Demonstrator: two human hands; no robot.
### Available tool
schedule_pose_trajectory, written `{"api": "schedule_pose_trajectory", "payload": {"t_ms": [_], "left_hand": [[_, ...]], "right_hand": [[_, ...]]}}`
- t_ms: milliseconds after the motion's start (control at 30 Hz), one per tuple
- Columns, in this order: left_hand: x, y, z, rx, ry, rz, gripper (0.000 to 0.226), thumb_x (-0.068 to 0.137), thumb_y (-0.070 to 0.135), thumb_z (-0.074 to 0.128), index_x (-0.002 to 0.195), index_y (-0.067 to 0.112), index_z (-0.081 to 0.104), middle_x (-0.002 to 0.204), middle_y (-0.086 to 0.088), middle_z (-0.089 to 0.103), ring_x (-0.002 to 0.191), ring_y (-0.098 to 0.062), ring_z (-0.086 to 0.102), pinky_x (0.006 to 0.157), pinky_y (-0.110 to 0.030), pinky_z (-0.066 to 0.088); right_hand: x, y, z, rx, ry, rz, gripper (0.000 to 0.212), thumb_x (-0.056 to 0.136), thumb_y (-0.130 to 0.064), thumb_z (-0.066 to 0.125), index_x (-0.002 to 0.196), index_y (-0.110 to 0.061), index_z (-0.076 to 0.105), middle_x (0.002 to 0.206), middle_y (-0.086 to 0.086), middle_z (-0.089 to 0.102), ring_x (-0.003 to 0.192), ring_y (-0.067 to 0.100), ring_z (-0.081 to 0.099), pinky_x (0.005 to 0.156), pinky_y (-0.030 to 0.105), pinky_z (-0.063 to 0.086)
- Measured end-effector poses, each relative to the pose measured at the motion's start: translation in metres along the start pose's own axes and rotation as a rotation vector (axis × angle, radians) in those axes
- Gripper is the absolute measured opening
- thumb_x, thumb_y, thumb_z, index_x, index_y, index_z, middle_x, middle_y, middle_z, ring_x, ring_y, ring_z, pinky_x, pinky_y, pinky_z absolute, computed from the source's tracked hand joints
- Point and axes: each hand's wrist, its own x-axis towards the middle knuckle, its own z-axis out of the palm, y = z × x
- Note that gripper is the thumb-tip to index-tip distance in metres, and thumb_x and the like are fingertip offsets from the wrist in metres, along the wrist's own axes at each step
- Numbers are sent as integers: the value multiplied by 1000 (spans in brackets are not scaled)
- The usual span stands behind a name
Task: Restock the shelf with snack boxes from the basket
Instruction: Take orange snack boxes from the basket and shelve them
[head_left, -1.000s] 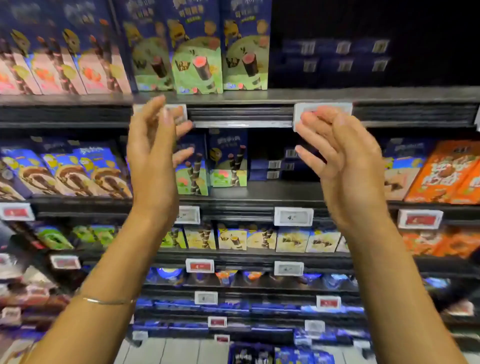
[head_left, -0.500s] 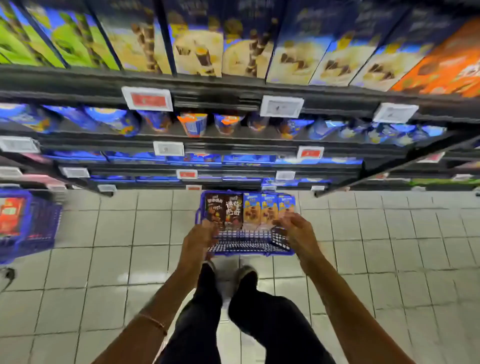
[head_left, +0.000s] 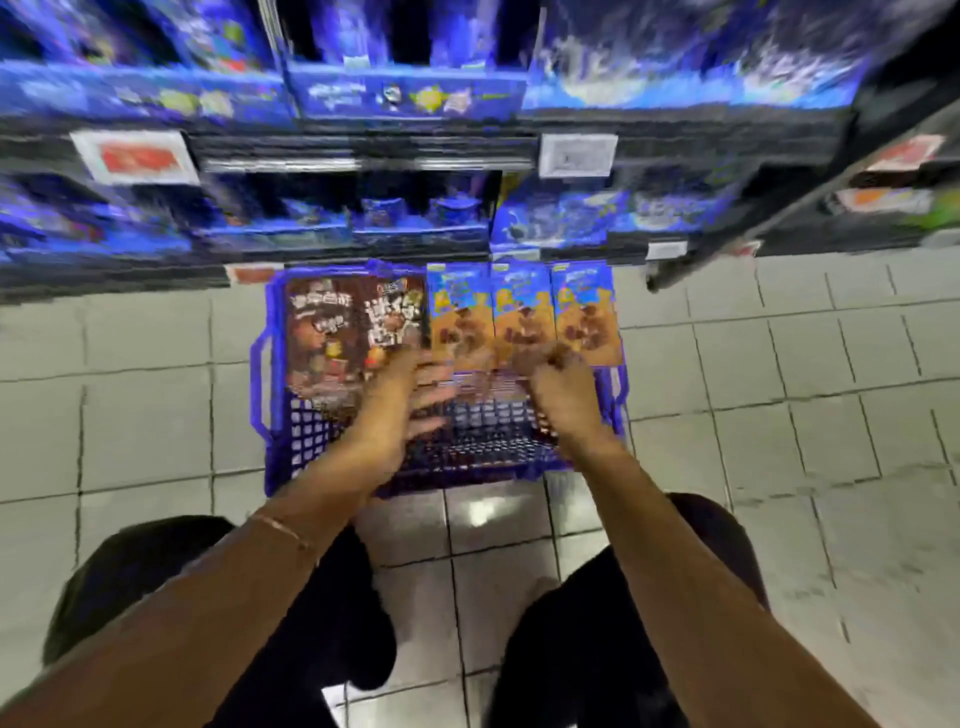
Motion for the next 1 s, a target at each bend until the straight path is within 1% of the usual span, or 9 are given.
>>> {"api": "schedule_pose_trajectory", "payload": {"t_ms": [133,233,333,433,533,700,800,900,1000], "left_hand": [[60,-15,16,-3,-18,114,56,109,63,30,102,25,70,95,7,79,85,-11,74,75,-31,51],[80,-25,24,9,-6,193,55,108,65,34,105,23,69,100,4,78,86,-12,74,78,-33,51],[72,-29,27,38,5,214,56,106,68,36,111,22,68,107,3,78,93,-13,74,77,-33,51],[53,-24,31,76,15,211,56,105,70,37,108,24,70,113,2,79,101,-16,76,78,-36,50],[41,-26,33,117,35,251,56,106,69,37,111,24,71,119,1,79,106,-21,75,84,-40,51],[28,-40,36,120,48,229,53,109,64,38,115,22,70,119,-1,77,110,-23,73,92,-44,53],[26,-39,45,148,39,264,54,109,64,36,113,23,71,117,-2,77,107,-24,74,85,-42,54],[25,-37,50,193,39,298,56,110,63,37,126,20,70,119,-2,77,105,-22,74,78,-38,55],[23,-35,52,211,24,310,55,108,63,42,131,21,68,123,-1,75,107,-21,74,79,-38,57]], "right_hand": [[58,38,-1,-160,164,-298,12,92,-20,67,93,-8,69,81,-1,70,72,-1,62,69,26,42],[85,52,-18,-203,421,-417,21,88,-24,69,102,-8,68,96,10,71,93,27,66,83,36,49],[98,60,-37,-312,531,-405,39,84,-22,69,119,-8,61,122,18,59,118,37,54,100,42,39],[103,64,-42,-446,516,-263,58,84,-32,69,134,-10,51,140,17,45,130,39,42,104,45,36],[107,67,-46,-450,437,-168,69,83,-48,72,136,-11,48,141,15,46,131,39,43,106,50,38],[113,74,-60,-242,358,-185,59,79,-44,79,126,-14,58,127,12,62,117,34,61,100,50,51],[111,76,-68,-146,391,-251,53,81,-35,81,123,-14,59,123,14,63,106,29,66,90,42,56],[103,76,-76,-62,431,-306,43,82,-34,81,115,-18,58,117,13,67,90,19,67,75,32,54],[89,65,-81,136,400,-321,42,80,-35,83,111,-18,60,105,0,70,90,14,69,82,40,59]]}}
